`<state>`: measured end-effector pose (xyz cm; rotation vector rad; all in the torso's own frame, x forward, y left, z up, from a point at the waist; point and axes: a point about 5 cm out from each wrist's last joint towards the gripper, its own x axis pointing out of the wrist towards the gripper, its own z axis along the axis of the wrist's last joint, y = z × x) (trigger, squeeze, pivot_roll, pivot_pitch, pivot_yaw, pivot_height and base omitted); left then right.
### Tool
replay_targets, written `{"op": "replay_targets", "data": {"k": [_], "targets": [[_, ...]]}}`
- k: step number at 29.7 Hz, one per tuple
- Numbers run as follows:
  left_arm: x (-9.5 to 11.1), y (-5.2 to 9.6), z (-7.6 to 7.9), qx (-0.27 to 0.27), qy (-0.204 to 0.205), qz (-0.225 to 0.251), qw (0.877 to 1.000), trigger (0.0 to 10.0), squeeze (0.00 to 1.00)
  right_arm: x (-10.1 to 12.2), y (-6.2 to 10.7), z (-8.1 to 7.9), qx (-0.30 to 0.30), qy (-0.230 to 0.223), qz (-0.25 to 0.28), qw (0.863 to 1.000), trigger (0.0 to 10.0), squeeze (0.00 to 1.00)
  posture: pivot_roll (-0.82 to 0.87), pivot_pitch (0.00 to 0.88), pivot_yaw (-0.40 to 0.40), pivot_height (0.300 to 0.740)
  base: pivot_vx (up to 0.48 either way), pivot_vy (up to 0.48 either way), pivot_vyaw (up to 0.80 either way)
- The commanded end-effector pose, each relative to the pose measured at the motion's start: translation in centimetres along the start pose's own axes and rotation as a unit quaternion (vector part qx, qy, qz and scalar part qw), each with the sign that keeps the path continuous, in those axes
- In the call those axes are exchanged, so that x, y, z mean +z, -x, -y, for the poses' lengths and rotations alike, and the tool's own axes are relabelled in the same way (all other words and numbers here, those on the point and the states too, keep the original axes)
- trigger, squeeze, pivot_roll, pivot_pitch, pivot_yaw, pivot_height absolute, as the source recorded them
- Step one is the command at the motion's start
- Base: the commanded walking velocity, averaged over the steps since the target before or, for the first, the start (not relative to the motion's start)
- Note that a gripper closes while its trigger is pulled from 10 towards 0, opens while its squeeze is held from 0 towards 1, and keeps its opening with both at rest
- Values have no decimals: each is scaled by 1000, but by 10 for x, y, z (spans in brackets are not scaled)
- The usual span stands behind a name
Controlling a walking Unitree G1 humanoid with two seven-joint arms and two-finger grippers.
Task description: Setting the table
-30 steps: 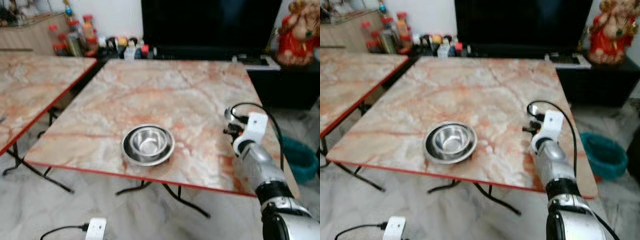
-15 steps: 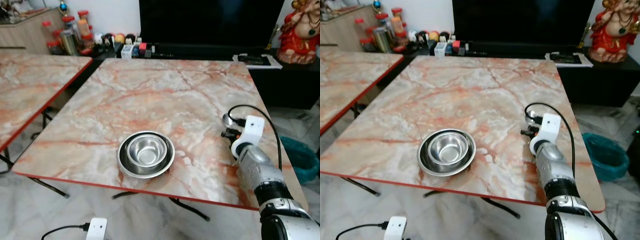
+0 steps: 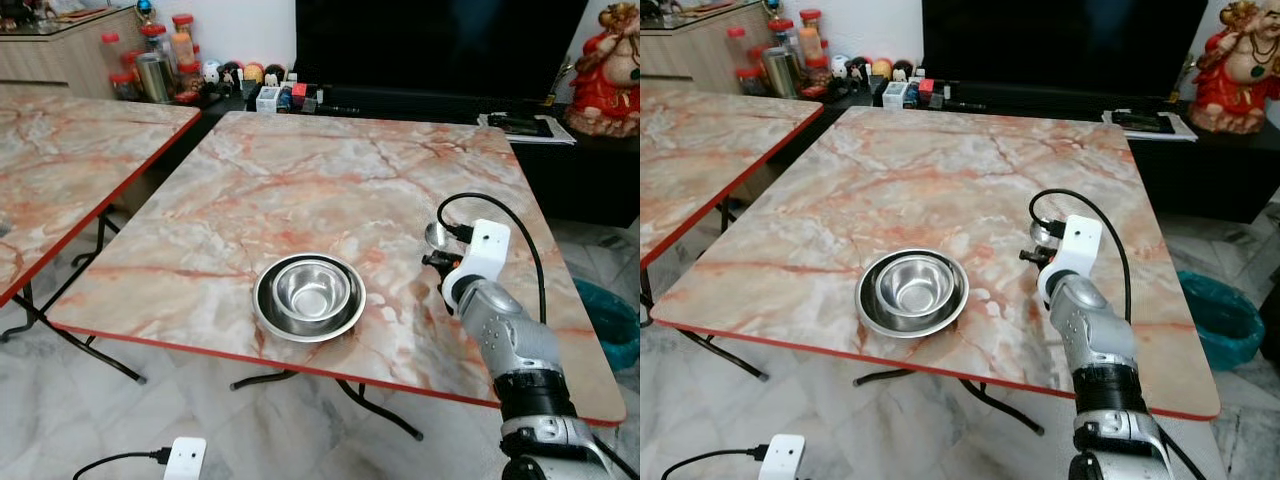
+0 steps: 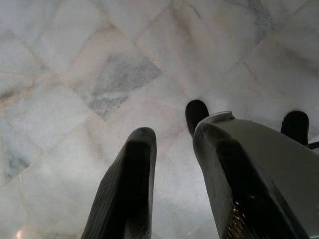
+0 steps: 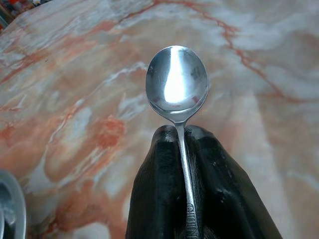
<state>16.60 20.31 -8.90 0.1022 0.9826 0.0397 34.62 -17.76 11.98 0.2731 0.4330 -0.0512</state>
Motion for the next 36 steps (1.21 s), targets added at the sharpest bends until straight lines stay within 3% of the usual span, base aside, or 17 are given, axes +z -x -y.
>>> {"op": "replay_targets", "data": {"k": [1,16,25,36], "targets": [[-1,0,0,-3,-5,-7,1000,10000,0,1,4,0,-5,-9,-4,1000,10000,0,-12,33,-1,736,0,0,0],[1,-1,1,-4,-7,-9,1000,10000,0,-49,12,13,-11,-9,-83,996,10000,0,-7,36,-2,736,0,0,0],[1,-1,1,-4,-6,-8,1000,10000,0,-51,13,16,-24,-7,-83,996,10000,0,-6,34,-6,736,0,0,0],[1,-1,2,-4,-8,-9,1000,10000,0,-71,17,23,-31,-3,-101,994,10000,0,-10,31,-7,736,0,0,0]]}}
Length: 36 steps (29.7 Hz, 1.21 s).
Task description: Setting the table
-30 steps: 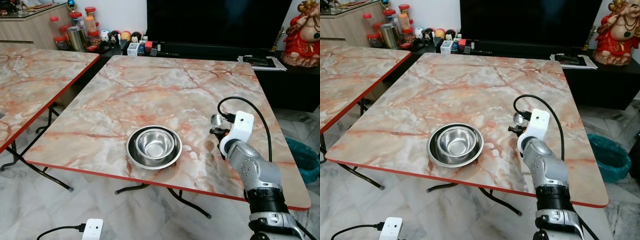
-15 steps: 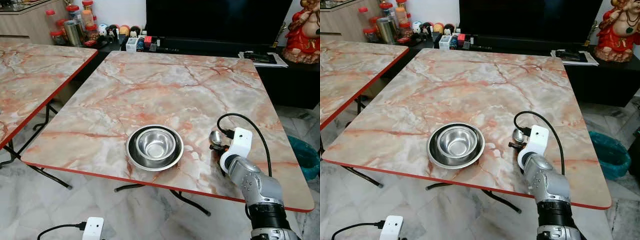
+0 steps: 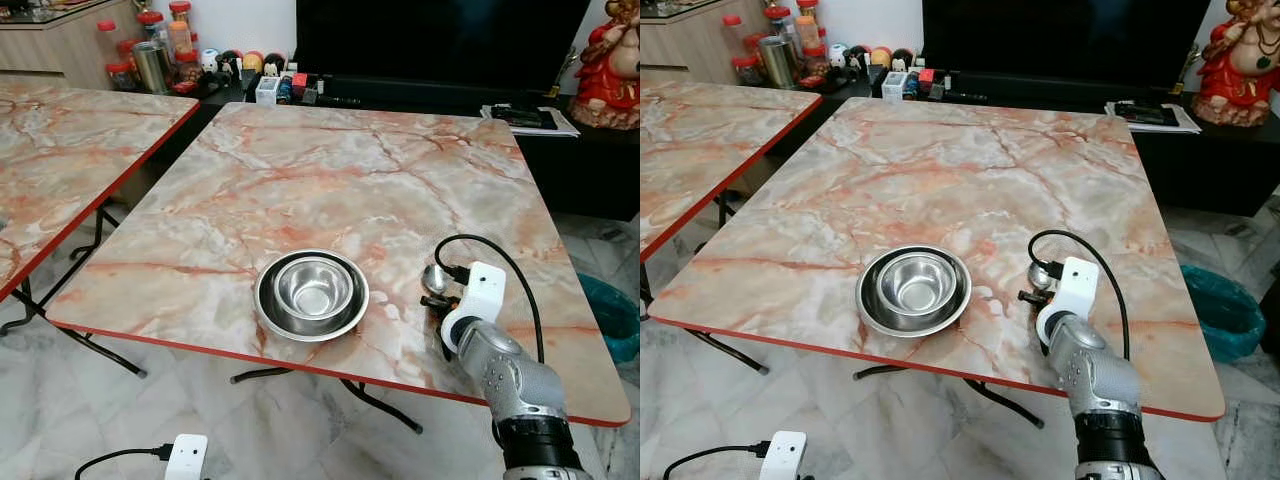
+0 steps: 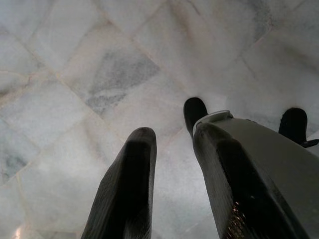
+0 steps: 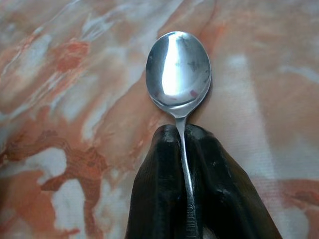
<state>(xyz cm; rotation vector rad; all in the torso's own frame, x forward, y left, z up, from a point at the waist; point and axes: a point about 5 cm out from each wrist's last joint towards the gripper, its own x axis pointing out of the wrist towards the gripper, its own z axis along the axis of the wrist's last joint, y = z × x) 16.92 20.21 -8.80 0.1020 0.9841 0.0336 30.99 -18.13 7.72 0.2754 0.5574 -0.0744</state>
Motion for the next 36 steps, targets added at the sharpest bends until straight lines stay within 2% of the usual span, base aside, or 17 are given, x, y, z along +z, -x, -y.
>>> {"op": "replay_targets", "data": {"k": [1,24,25,26,31,32,33,34,35,36], "targets": [[-2,0,1,-2,-6,-9,1000,10000,0,-21,-1,5,-12,-1,-43,999,10000,0,-10,31,-7,736,0,0,0],[-1,0,2,-2,-5,-8,1000,10000,0,-31,-4,8,-12,-10,-41,999,10000,0,-4,24,-11,736,0,0,0],[-1,0,2,-2,-4,-8,1000,10000,0,-31,-4,8,-11,-11,-40,999,10000,596,-4,24,-11,736,0,0,0],[-1,0,2,-2,-4,-8,1000,10000,0,-31,-4,7,-10,-12,-40,999,10000,1000,-4,24,-11,736,0,0,0],[-1,0,2,-2,-4,-8,1000,10000,0,-31,-4,8,-12,-13,-39,999,10000,1000,-5,24,-11,736,0,0,0],[-1,0,2,-2,-4,-8,1000,10000,0,-31,-4,8,-12,-13,-39,999,10000,894,-5,24,-11,736,0,0,0],[-1,0,2,-2,-4,-8,1000,10000,0,-31,-4,8,-13,-13,-39,999,10000,627,-6,25,-10,736,0,0,0],[-1,0,2,-2,-4,-8,1000,10000,0,-31,-4,8,-13,-12,-39,999,10000,627,-7,25,-10,736,0,0,0],[-1,0,2,-2,-4,-8,1000,10000,0,-31,-4,8,-13,-12,-38,999,10000,0,-7,25,-10,736,0,0,0],[-1,0,2,-2,-4,-8,1000,10000,0,-29,-4,8,-14,-12,-36,999,10000,0,-4,24,-11,736,0,0,0]]}}
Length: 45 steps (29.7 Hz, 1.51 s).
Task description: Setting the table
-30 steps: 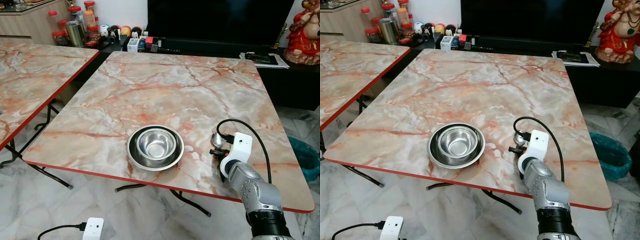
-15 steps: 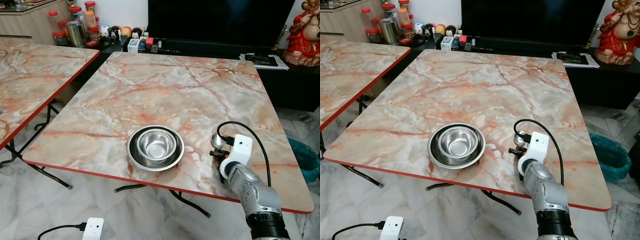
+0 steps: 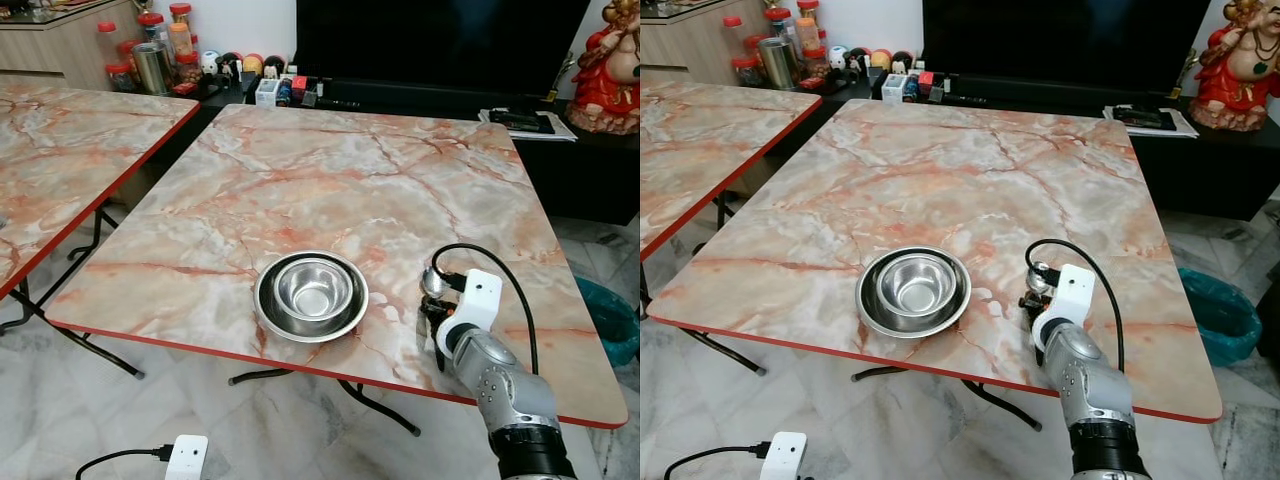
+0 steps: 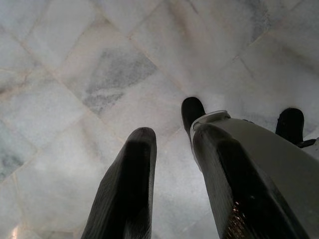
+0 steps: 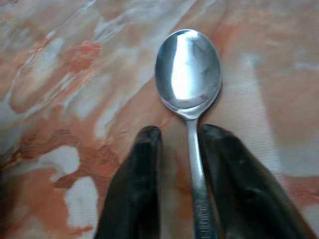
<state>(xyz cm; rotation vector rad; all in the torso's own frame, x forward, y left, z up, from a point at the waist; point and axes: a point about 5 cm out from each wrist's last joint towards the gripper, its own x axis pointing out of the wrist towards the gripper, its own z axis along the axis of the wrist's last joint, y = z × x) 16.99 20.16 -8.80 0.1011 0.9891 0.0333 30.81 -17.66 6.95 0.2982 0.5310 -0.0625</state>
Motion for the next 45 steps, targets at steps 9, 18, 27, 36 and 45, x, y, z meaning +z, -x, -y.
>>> {"op": "replay_targets", "data": {"k": [9,18,27,36,45], "targets": [[-1,0,2,-1,-4,-5,1000,10000,0,11,3,19,-57,45,39,997,10000,0,-6,23,-8,736,0,0,0],[0,0,1,-2,-1,-4,1000,10000,0,31,9,27,-63,51,96,992,10000,0,-6,19,-6,736,0,0,0],[0,0,1,-2,-1,-4,1000,10000,0,26,8,25,-56,48,90,993,10000,0,0,18,-9,736,0,0,0],[-1,0,1,-3,-2,-6,1000,10000,0,16,3,31,-65,49,66,994,10000,0,1,17,-9,736,0,0,0],[-1,0,2,-4,-4,-7,1000,10000,0,5,1,31,-58,47,42,996,10000,0,1,11,-7,736,0,0,0]]}}
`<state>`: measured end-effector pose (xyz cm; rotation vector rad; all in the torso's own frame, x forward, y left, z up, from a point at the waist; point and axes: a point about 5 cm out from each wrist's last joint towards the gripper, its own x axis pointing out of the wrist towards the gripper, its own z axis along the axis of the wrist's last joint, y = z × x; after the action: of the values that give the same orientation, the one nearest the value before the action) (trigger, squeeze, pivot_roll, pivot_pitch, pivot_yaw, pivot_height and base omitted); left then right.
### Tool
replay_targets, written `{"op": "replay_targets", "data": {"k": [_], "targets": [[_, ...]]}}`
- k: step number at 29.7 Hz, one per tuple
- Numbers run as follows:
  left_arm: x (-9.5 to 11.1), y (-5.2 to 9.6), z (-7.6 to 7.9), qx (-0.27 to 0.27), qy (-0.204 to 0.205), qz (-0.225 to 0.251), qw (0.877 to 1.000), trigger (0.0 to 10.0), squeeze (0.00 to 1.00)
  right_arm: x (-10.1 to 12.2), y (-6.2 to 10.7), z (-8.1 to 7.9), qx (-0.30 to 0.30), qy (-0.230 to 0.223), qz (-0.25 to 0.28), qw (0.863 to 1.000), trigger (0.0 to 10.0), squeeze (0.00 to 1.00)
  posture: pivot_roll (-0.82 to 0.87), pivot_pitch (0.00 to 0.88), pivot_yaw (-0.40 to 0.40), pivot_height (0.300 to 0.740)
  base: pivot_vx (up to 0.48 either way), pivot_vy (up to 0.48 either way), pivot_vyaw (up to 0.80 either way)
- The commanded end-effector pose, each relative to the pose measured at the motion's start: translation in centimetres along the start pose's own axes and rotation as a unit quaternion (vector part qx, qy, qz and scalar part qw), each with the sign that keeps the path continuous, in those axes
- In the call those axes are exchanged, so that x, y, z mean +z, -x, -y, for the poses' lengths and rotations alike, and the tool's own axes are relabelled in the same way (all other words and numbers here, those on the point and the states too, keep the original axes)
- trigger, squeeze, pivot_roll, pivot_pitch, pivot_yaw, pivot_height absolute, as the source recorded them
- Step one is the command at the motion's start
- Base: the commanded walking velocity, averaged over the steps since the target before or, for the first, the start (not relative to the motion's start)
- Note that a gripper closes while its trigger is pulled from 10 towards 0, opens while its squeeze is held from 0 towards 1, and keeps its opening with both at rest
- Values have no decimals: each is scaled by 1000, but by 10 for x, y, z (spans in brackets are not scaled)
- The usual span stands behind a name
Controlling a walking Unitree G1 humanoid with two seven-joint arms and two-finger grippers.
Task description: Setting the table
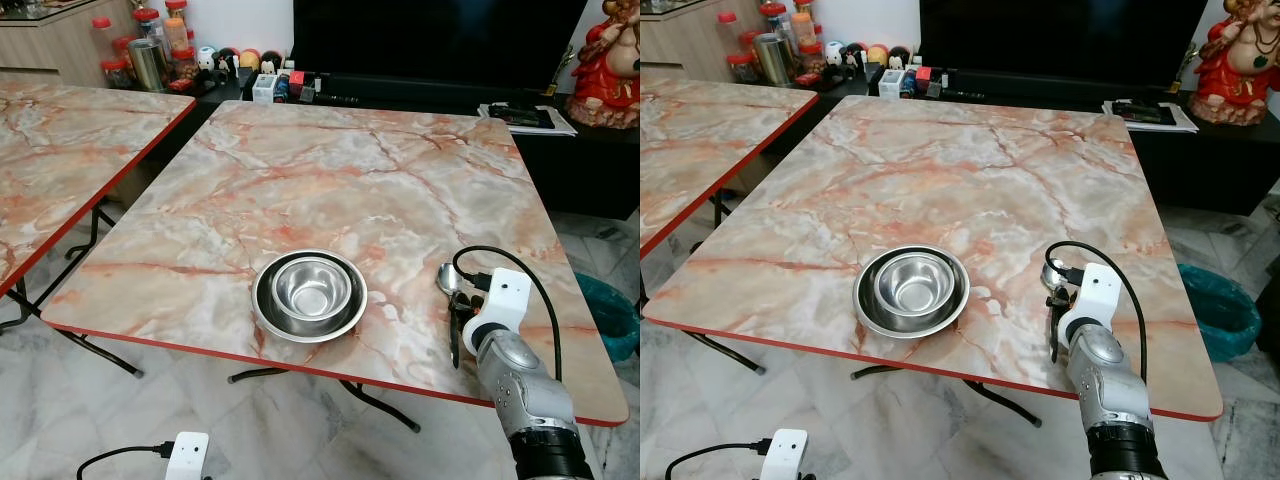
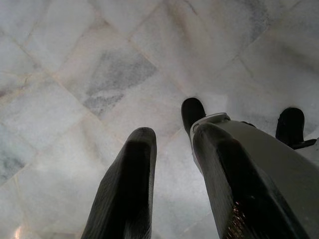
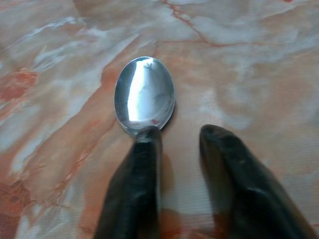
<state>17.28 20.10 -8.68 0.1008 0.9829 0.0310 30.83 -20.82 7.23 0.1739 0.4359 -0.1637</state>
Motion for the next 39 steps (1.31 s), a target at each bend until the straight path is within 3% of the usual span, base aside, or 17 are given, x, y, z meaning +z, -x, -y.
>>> {"op": "replay_targets", "data": {"k": [1,6,8,26,32,34,35,37,38,39], "targets": [[-5,1,1,-3,-5,-10,1000,10000,0,-6,0,-1,9,-4,-9,1000,10000,996,2,9,-6,736,0,0,0],[-5,1,1,-3,-6,-10,1000,10000,0,0,0,-3,9,0,0,1000,10000,996,2,9,-6,736,0,0,0],[-5,1,1,-4,-5,-10,1000,10000,0,2,0,-2,7,1,2,1000,10000,0,1,12,-6,736,0,0,0],[-4,0,1,-3,-3,-10,1000,10000,0,2,1,1,0,2,4,1000,10000,0,3,22,-5,736,0,0,0],[-3,0,1,-3,-4,-9,1000,10000,0,14,3,-2,14,-5,26,1000,10000,0,-1,24,-1,736,0,0,0],[-3,0,1,-4,-5,-9,1000,10000,0,16,4,-4,20,-8,28,999,10000,110,-3,24,0,736,0,0,0],[-3,0,1,-4,-5,-9,1000,10000,0,16,5,-4,24,-11,28,999,10000,329,-3,26,1,736,0,0,0],[-3,0,1,-4,-5,-9,1000,10000,0,16,5,-5,26,-14,28,999,10000,329,-3,26,1,736,0,0,0],[-3,0,1,-5,-5,-9,1000,10000,0,17,5,-6,31,-14,32,999,10000,953,-3,26,0,736,0,0,0],[-3,0,1,-5,-4,-9,1000,10000,0,19,7,-8,37,-12,36,999,10000,941,-2,26,-1,736,0,0,0]]}}
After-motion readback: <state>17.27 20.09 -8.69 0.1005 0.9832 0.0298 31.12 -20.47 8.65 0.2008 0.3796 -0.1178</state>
